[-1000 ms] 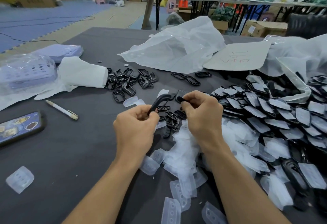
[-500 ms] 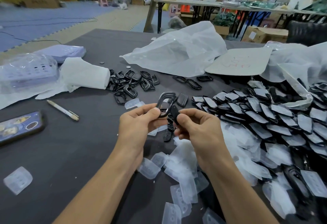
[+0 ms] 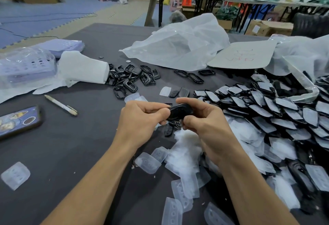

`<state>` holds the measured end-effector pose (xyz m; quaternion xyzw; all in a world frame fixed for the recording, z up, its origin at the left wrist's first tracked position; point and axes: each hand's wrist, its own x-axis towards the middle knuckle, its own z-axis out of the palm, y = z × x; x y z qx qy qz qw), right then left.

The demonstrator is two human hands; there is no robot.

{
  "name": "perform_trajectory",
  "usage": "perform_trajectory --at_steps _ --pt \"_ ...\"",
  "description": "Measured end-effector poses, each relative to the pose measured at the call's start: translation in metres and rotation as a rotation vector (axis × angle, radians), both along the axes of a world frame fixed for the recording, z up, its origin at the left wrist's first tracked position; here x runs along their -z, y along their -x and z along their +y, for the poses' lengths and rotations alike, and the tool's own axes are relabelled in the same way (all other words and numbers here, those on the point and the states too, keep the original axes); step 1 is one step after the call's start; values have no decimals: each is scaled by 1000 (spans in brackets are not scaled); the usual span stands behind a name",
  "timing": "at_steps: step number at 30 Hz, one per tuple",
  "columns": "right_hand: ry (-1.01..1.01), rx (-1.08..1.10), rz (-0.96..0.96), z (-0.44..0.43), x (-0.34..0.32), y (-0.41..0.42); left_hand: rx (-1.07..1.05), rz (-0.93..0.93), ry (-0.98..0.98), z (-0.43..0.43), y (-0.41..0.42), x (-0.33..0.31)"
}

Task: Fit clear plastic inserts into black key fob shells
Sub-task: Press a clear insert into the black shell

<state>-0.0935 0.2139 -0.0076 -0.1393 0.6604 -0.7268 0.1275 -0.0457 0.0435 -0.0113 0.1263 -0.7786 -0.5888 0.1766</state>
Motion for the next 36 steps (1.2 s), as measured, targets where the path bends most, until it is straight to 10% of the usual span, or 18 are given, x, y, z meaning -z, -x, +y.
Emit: perform_trajectory --at_steps 6,15,36 --pt "20 4 -27 -3 2 -1 -32 26 133 0 -2 5" --pt "285 89 -241 -4 0 4 288 -3 -308 -2 2 1" --pt "183 113 -67 -13 4 -1 86 -64 -477 15 2 2"
